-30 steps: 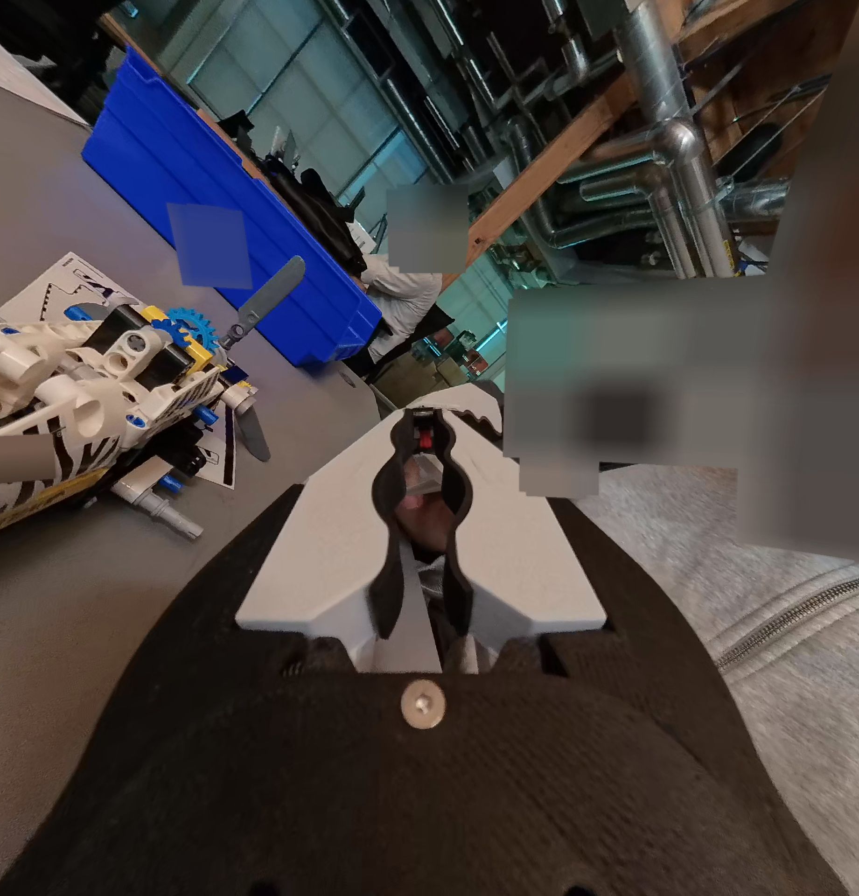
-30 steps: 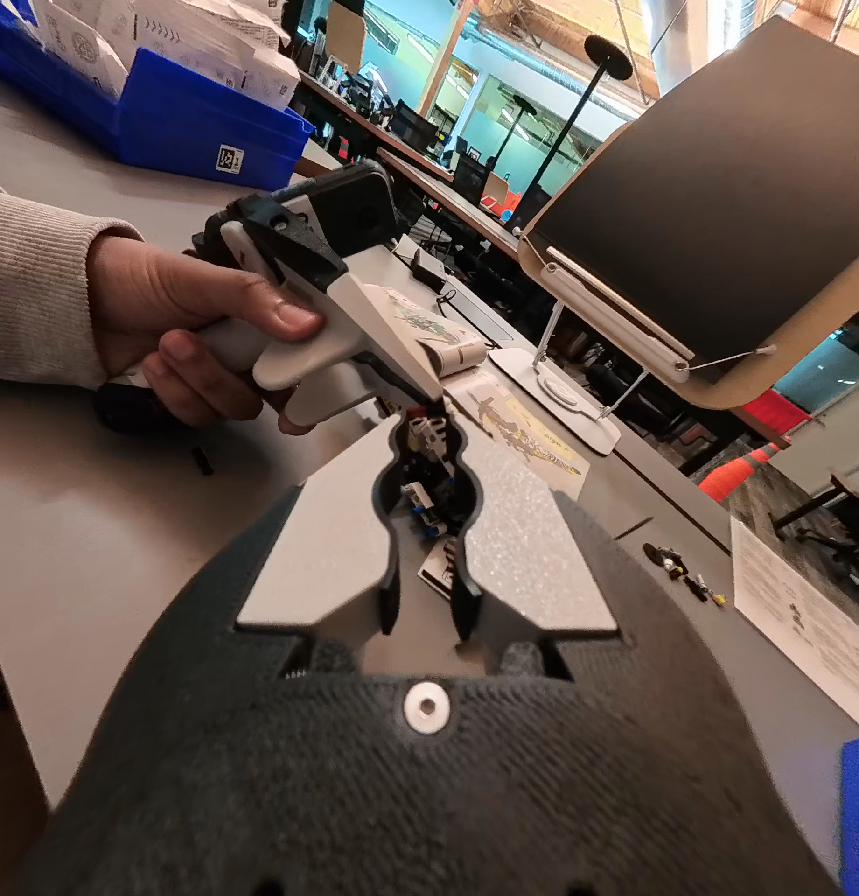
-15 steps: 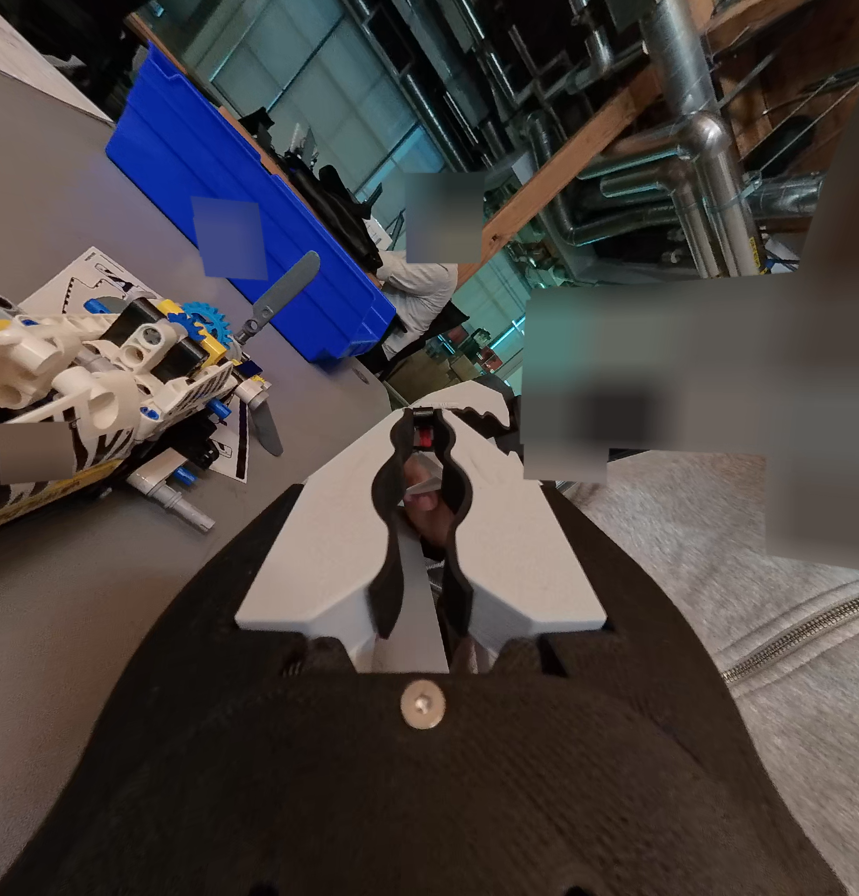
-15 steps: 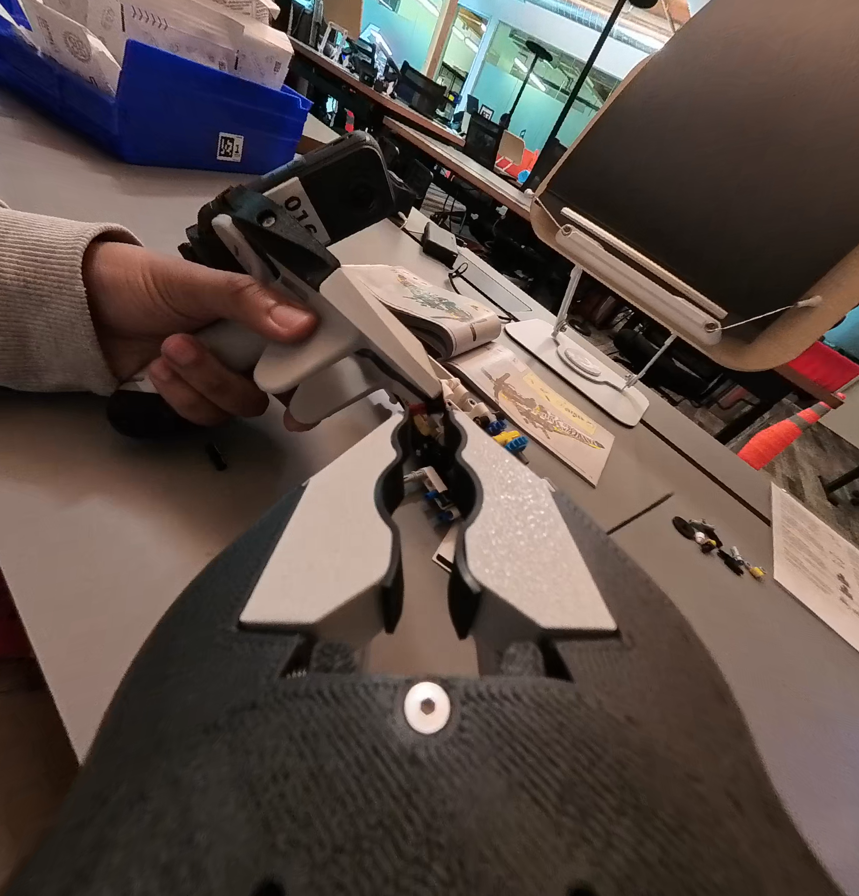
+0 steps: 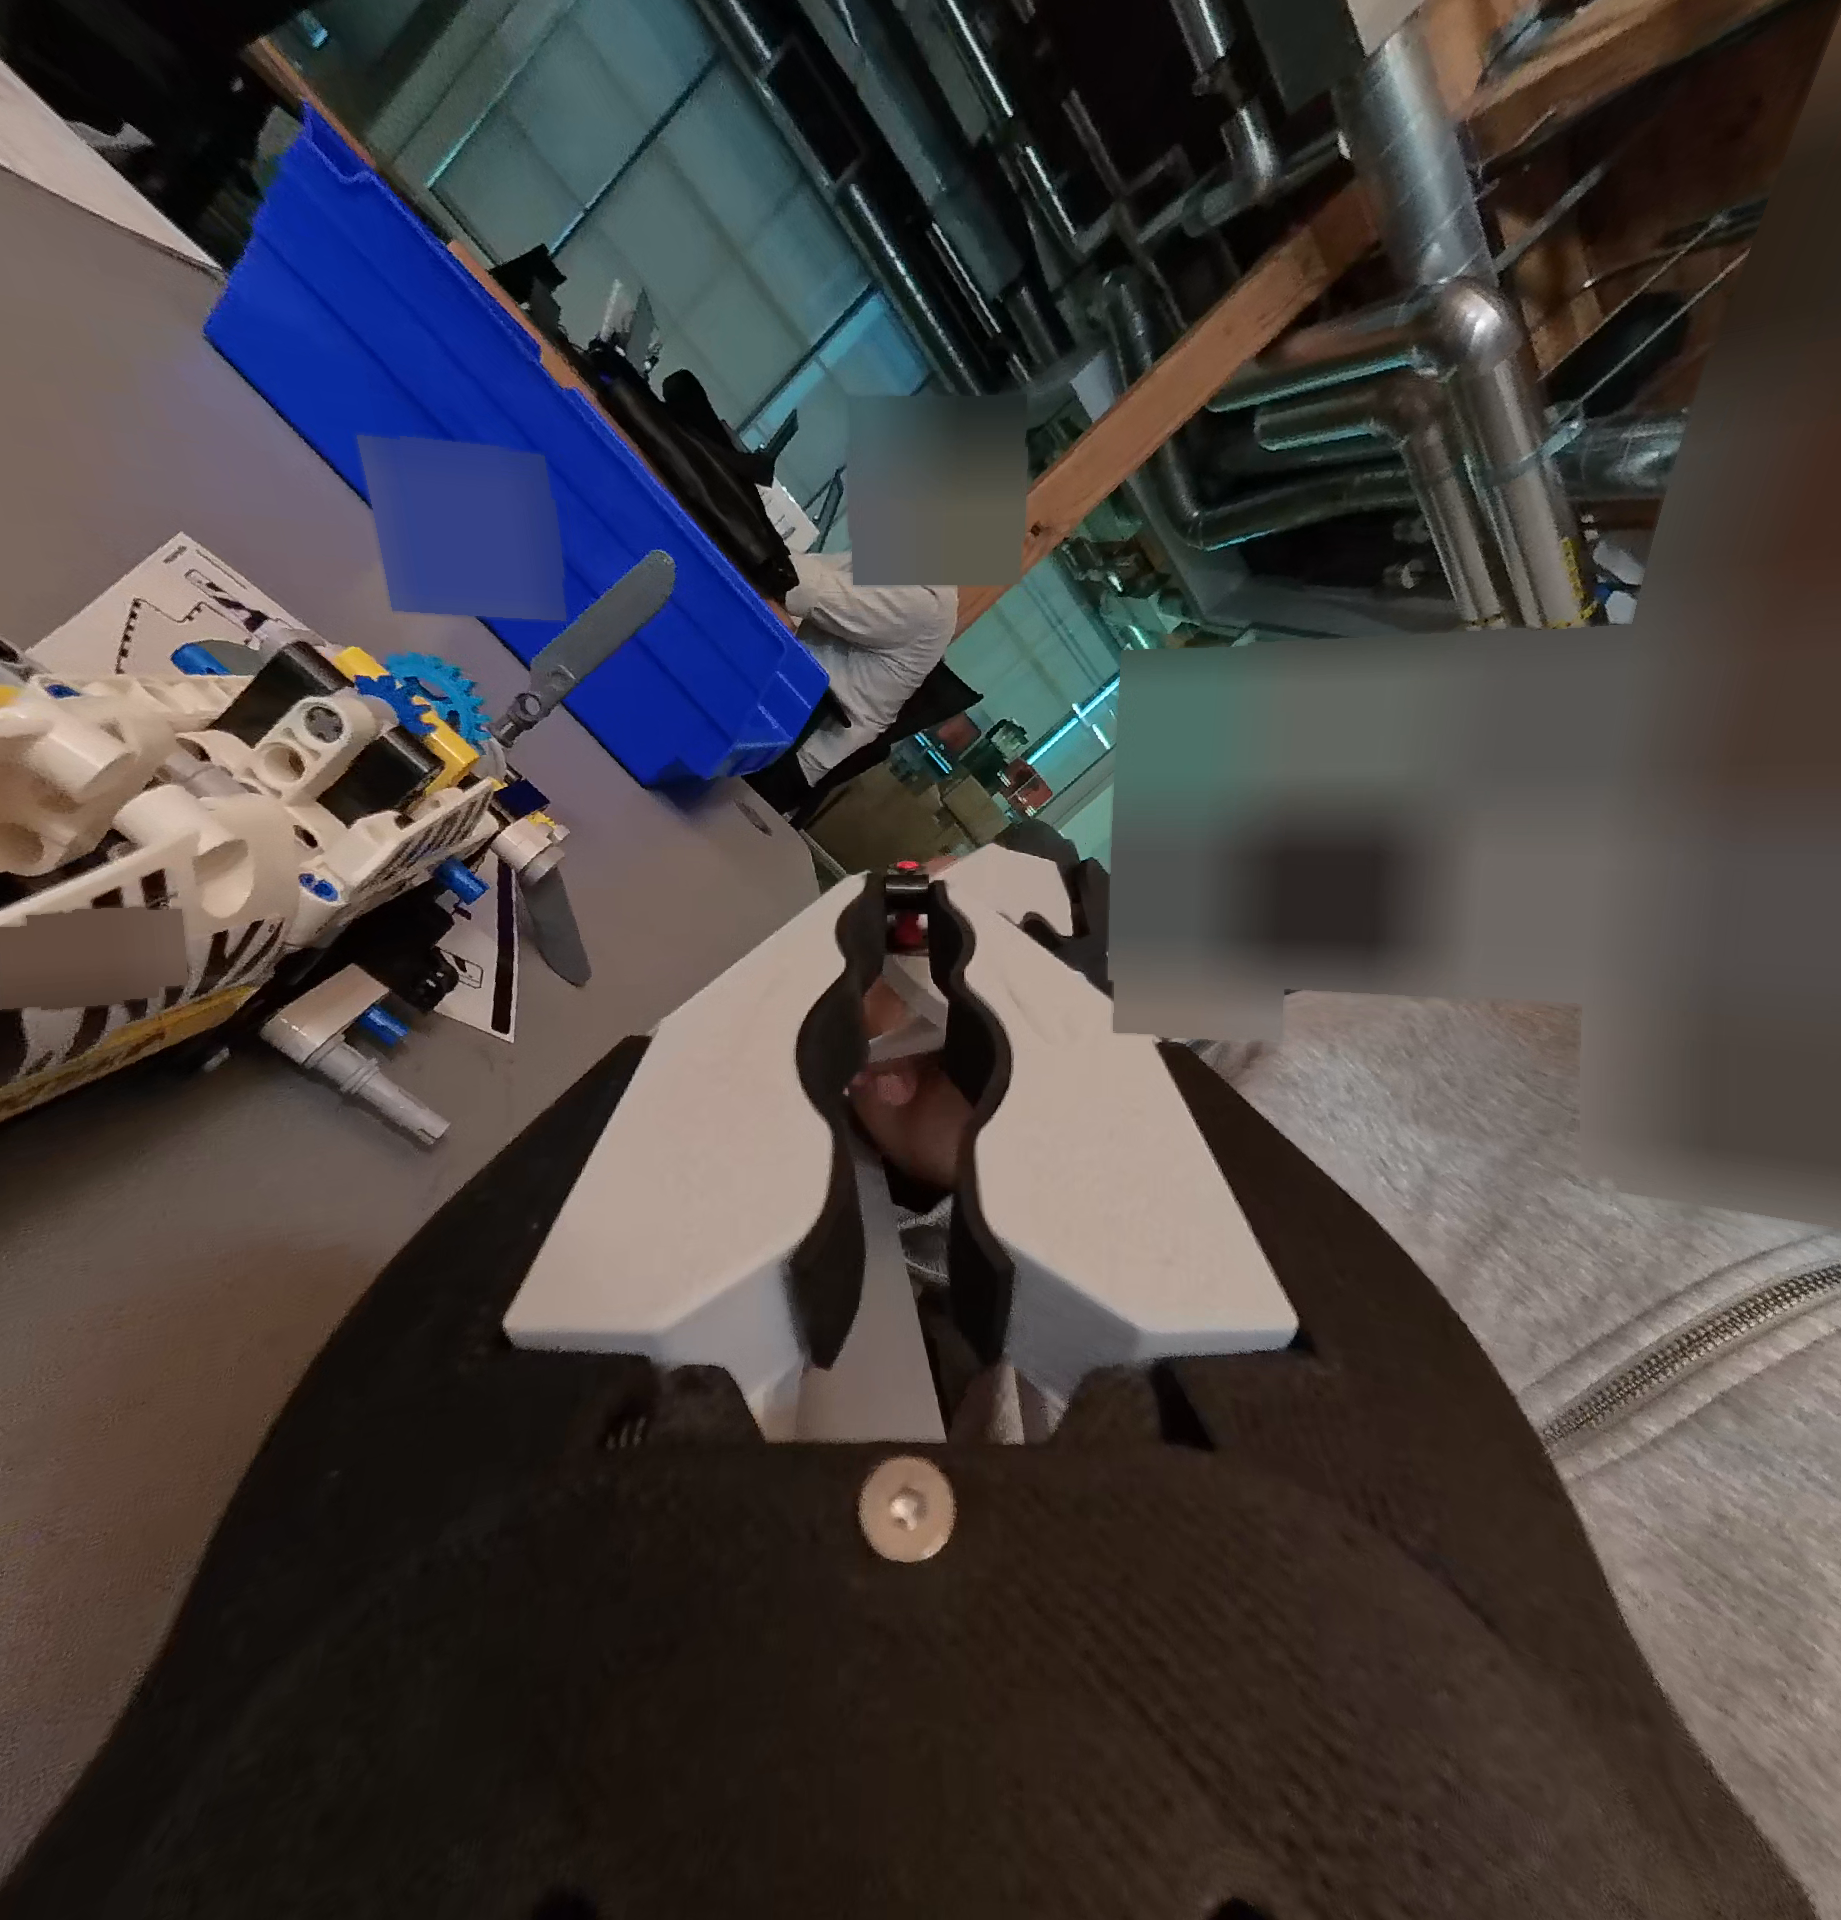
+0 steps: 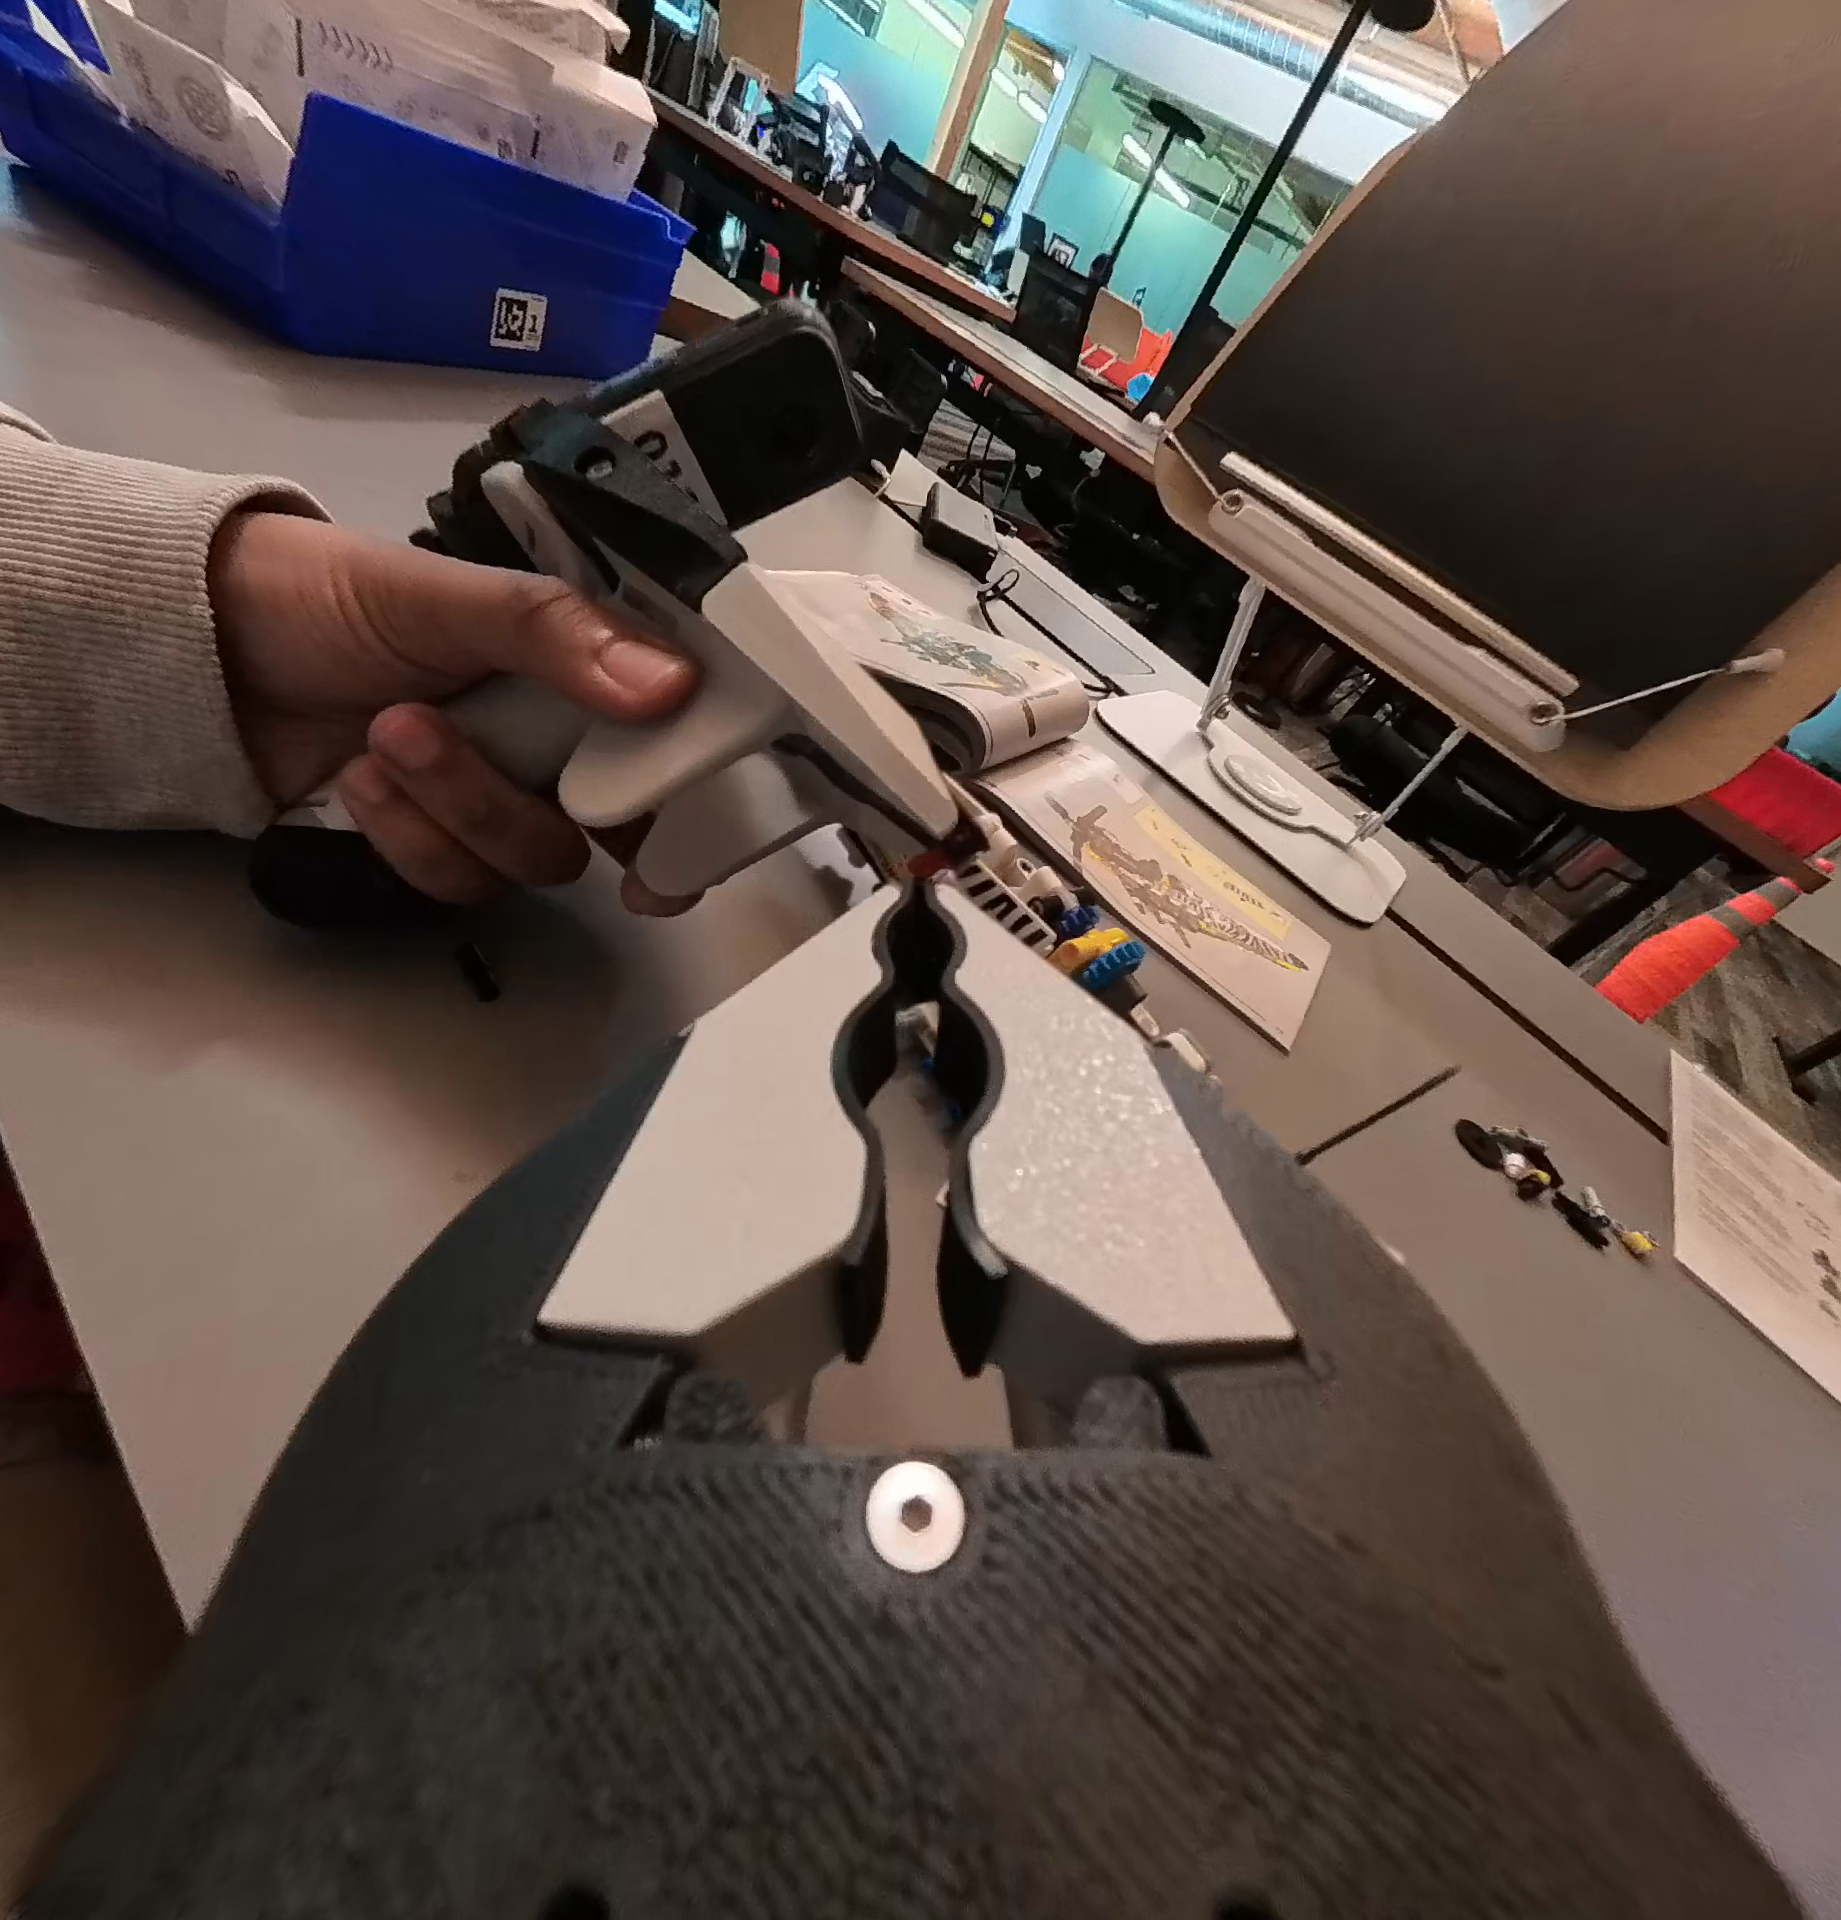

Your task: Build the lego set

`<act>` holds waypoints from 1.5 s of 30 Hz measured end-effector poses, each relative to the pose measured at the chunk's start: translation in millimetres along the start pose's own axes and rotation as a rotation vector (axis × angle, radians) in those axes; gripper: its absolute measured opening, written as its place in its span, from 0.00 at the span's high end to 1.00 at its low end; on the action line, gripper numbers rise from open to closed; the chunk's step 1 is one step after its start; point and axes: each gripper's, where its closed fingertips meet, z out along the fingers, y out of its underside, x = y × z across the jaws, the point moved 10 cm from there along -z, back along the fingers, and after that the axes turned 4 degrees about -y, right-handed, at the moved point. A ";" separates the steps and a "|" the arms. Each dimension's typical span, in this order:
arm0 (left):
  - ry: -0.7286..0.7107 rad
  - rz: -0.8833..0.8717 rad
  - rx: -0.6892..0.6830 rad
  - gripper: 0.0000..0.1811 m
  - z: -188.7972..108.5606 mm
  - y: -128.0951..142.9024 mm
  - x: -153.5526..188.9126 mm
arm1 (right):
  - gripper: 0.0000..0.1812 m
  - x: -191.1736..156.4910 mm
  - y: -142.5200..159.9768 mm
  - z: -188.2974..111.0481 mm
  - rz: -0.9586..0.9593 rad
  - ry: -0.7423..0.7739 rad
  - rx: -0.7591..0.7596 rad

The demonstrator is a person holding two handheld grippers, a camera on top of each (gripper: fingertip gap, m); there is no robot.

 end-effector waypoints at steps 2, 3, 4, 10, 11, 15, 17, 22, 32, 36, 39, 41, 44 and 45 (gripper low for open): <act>-0.003 0.011 0.000 0.97 0.5 0.1 0.8 | 1.00 3.0 0.3 -0.6 0.011 0.005 0.008; -0.003 0.005 0.003 0.97 0.0 -0.1 0.3 | 1.00 4.4 -0.1 -2.2 0.001 0.031 0.035; 0.000 -0.003 0.009 0.97 -0.6 -0.5 -0.2 | 1.00 5.1 -0.3 -4.9 -0.017 0.051 0.067; 0.065 -0.020 -0.033 0.98 0.3 0.8 1.2 | 0.90 -6.6 7.0 -1.2 -0.209 -0.005 0.062; 0.077 -0.028 -0.044 0.98 0.6 1.3 1.2 | 0.90 -7.3 8.2 -2.5 -0.236 -0.007 0.064; 0.091 -0.028 -0.082 0.98 3.1 3.1 1.8 | 0.92 -5.6 6.9 -8.2 -0.241 -0.019 0.112; 0.090 -0.031 -0.088 0.98 3.5 3.3 1.5 | 0.93 -5.0 7.5 -8.4 -0.238 -0.021 0.109; 0.082 -0.026 -0.108 0.98 5.2 4.6 1.6 | 0.95 -3.4 9.0 -11.4 -0.246 -0.015 0.109; 0.083 -0.035 -0.142 0.98 7.5 6.2 1.0 | 0.97 0.6 12.6 -18.3 -0.237 -0.074 0.118; 0.083 -0.036 -0.149 0.98 7.9 6.6 1.1 | 1.00 2.1 12.7 -20.4 -0.219 -0.092 0.121; 0.085 -0.033 -0.140 0.98 7.4 6.3 1.4 | 1.00 2.0 12.5 -20.5 -0.220 -0.097 0.130; 0.089 -0.044 -0.132 0.98 6.6 5.5 0.7 | 0.97 0.5 12.0 -20.2 -0.227 -0.103 0.135; 0.093 -0.048 -0.131 0.98 6.4 5.4 0.6 | 0.94 -0.5 11.6 -20.0 -0.232 -0.101 0.136; 0.094 -0.048 -0.131 0.98 6.4 5.4 0.7 | 0.94 -0.4 11.5 -20.4 -0.231 -0.102 0.138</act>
